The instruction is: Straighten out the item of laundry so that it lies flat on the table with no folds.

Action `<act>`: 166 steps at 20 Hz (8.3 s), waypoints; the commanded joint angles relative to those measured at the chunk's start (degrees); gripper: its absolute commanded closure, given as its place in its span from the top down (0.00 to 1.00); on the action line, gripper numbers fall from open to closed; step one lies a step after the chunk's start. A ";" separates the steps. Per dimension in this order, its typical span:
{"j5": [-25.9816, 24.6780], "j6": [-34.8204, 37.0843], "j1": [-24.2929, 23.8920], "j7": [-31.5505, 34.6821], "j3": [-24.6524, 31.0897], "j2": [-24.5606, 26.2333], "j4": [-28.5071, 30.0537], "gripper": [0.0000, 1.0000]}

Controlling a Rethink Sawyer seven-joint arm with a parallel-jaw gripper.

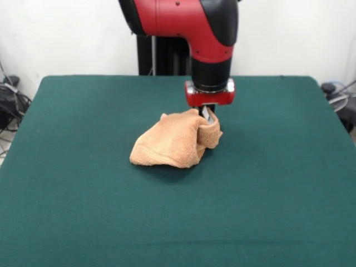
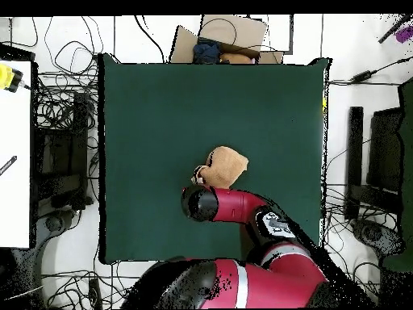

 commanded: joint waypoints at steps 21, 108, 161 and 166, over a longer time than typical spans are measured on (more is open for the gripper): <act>1.94 18.91 5.81 5.35 5.32 -6.12 -3.28 0.00; 2.47 24.01 -2.40 -7.68 18.88 -10.63 -6.54 0.00; -2.33 43.41 -9.86 3.05 25.67 -17.77 -6.64 1.00; -0.24 47.39 -6.84 5.35 24.12 -20.60 -9.14 1.00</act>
